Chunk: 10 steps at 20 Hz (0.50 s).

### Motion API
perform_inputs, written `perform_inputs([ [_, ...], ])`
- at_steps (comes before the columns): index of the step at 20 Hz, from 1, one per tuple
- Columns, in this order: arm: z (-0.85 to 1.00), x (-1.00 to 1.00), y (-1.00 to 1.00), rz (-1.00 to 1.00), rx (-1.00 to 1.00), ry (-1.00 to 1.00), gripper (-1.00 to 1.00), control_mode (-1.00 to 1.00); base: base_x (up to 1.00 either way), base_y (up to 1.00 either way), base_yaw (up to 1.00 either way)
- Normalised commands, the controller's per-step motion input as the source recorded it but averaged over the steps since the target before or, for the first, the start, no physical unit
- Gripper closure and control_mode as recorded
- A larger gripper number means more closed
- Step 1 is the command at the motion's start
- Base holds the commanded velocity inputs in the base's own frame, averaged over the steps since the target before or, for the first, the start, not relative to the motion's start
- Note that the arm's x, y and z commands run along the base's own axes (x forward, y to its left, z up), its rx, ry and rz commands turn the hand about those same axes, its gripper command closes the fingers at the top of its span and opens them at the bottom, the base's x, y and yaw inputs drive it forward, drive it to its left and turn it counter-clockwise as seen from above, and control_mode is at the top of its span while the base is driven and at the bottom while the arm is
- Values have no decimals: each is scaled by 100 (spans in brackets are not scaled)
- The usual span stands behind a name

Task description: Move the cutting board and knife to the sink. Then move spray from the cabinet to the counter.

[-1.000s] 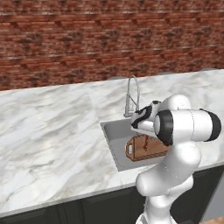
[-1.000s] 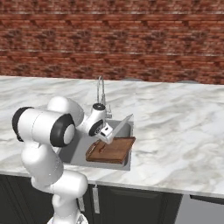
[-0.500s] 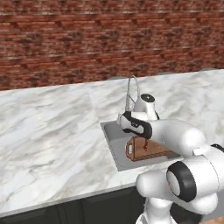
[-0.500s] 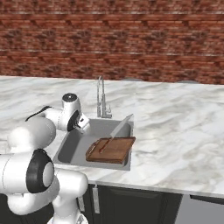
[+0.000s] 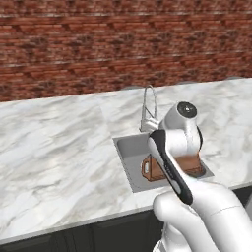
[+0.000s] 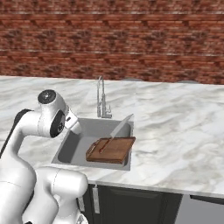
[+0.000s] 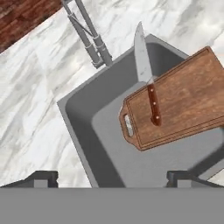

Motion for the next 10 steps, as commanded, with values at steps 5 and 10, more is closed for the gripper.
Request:
perform_inputs([
  [5, 98, -96, -13, -9, -3, -32, -100, -100, 0, 0, 0],
  [10, 26, -40, -18, -15, 0, -6, -100, 100, -43, -26, -40],
])
